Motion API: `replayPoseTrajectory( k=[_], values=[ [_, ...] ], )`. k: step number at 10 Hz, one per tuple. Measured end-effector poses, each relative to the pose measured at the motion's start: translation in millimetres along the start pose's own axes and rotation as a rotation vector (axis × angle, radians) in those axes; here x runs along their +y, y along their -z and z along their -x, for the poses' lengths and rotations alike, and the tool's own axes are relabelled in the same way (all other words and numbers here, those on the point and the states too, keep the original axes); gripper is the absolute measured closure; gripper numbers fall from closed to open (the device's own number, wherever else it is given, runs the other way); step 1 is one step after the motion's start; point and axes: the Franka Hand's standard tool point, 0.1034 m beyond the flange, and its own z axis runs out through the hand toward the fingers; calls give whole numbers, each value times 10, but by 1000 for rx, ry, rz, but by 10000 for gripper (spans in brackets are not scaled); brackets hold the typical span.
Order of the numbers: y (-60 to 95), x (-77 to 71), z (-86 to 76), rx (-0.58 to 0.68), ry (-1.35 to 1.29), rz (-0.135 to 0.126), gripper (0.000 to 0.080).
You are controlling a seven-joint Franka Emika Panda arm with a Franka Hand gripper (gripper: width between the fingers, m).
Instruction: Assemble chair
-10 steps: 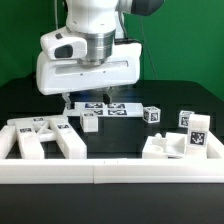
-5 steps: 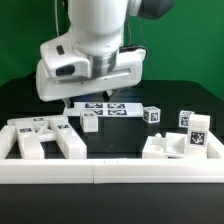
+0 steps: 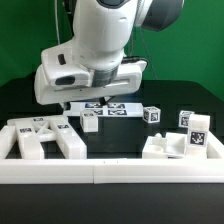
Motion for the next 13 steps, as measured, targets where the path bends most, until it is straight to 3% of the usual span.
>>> replayPoseTrajectory(
  k=[6,9,13],
  values=[
    [-64,-41,-3,-39,-82,-4,151],
    [-125,-112,18,-198,-75,-30,151],
    [-141,-133,-69,-178,-60,-21,151]
  ],
)
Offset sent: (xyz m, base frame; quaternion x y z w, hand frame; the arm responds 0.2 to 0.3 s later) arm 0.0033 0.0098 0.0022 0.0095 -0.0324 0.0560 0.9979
